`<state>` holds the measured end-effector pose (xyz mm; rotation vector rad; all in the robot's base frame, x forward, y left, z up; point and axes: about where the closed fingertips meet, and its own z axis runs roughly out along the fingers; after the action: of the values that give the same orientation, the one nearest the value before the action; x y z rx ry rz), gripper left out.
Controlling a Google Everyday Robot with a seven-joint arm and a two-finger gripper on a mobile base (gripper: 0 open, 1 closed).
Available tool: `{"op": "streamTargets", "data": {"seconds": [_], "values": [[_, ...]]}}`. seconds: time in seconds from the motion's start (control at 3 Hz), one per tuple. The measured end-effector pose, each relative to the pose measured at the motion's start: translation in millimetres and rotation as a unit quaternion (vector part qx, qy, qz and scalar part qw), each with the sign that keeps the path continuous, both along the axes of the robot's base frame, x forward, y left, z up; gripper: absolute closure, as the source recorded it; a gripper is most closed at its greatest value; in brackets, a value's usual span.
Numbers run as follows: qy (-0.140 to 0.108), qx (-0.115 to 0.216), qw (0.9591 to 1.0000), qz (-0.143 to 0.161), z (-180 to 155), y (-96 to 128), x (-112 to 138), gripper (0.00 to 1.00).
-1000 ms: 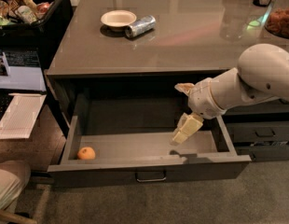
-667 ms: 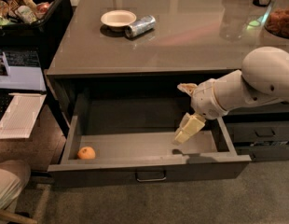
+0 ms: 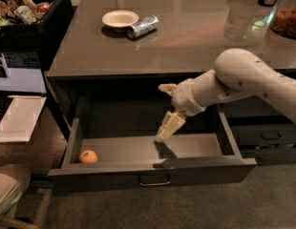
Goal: Pick orange from top drawer and place on counter
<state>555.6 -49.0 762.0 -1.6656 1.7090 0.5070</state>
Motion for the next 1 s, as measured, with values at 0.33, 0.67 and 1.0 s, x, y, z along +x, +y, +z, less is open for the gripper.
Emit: {"op": "streamTargets", "data": {"seconds": [0.33, 0.67, 1.0], "values": [[0.025, -0.016, 0.9980, 0.056, -31, 46, 9, 0.00], [0.048, -0.027, 0.9929, 0.105, -61, 81, 2, 0.00], [0.057, -0.023, 0.9884, 0.139, -82, 112, -14, 0.00]]}}
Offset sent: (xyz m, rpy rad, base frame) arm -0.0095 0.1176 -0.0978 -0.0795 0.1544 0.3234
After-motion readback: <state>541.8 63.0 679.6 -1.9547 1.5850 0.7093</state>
